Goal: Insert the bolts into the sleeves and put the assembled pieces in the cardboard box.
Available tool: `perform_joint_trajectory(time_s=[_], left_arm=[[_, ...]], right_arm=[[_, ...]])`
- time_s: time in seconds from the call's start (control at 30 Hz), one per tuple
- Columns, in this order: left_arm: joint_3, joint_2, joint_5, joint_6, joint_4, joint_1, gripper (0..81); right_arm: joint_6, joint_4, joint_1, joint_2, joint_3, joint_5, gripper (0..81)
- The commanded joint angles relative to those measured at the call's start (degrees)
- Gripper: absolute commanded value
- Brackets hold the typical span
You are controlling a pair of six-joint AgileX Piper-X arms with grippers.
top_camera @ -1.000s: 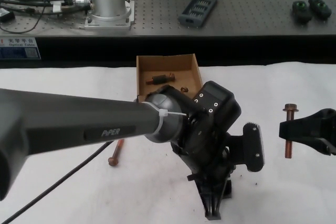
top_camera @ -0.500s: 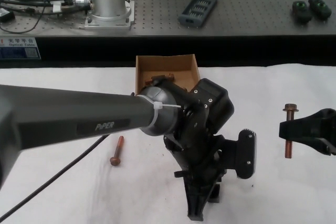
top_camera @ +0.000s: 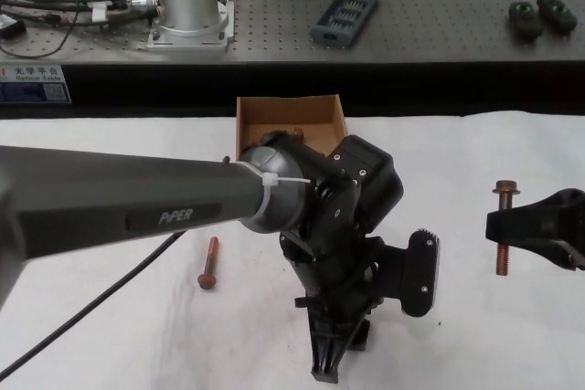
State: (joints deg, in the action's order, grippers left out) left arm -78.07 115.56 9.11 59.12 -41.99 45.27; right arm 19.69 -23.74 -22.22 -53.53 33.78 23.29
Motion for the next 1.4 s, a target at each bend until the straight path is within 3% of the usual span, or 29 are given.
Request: perform_joint_trajectory(time_s=[0.0,0.43,0.6,1.37], left_arm=[[0.8,-0.2,-2.8,1.3,-1.9,-0.9,32.4],[0.8,-0.2,-0.2,1.3,-4.8,-2.8,27.9],[0.8,-0.2,2.0,1.2,-4.6,-2.8,21.8],[0.8,-0.2,6.6,-2.6,-5.2,-2.6,24.3]], right_arm=[[-0.5,1.0,0.1,0.8,0.2,0.8,1.1],[-0.5,1.0,0.1,0.8,0.2,0.8,1.1],[-0.5,1.0,0.1,0.8,0.2,0.8,1.1],[-0.5,1.4,0.1,0.8,0.2,0.4,1.1]])
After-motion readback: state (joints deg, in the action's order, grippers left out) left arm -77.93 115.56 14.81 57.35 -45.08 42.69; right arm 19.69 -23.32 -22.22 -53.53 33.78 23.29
